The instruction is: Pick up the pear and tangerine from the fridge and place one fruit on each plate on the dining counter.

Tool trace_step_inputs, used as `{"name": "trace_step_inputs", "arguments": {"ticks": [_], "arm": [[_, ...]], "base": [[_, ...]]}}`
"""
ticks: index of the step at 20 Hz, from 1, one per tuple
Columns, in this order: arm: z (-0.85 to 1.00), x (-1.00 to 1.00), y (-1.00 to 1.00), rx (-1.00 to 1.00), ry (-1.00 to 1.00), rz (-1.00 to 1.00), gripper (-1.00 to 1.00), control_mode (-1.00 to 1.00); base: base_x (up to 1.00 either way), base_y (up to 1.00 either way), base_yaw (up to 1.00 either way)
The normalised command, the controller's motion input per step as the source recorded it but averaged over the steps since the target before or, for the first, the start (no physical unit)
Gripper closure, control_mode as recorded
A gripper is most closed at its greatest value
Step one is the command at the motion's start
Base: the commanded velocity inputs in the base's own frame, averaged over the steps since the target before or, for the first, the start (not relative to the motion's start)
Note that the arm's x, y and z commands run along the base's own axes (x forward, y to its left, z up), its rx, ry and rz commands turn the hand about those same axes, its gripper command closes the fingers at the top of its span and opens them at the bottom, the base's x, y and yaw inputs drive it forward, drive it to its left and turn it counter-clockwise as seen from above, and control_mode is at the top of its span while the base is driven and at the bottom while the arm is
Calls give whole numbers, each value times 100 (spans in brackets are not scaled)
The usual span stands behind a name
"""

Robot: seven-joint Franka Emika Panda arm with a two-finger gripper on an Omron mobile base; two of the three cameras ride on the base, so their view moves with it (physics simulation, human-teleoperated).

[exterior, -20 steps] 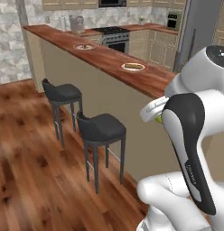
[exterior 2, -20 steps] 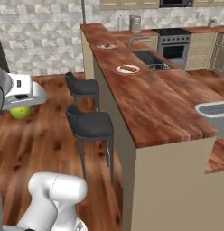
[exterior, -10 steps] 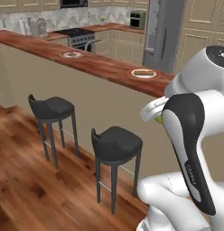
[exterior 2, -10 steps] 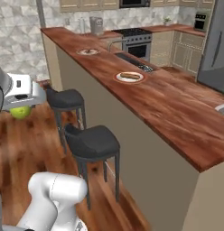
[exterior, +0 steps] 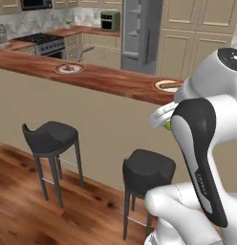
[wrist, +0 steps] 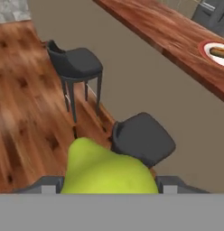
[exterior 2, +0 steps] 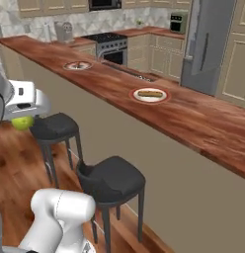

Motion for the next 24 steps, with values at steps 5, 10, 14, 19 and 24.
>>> {"name": "trace_step_inputs", "arguments": {"ticks": [5,10,14,19,24], "arm": [[0,0,0,0,0,0,100,100],[0,0,0,0,0,0,100,100],[0,0,0,0,0,0,100,100],[0,0,0,0,0,0,100,100],[0,0,0,0,0,0,100,100]], "base": [[29,100,-40],[27,100,-40],[27,100,-41],[27,100,-43],[27,94,-54]]}}
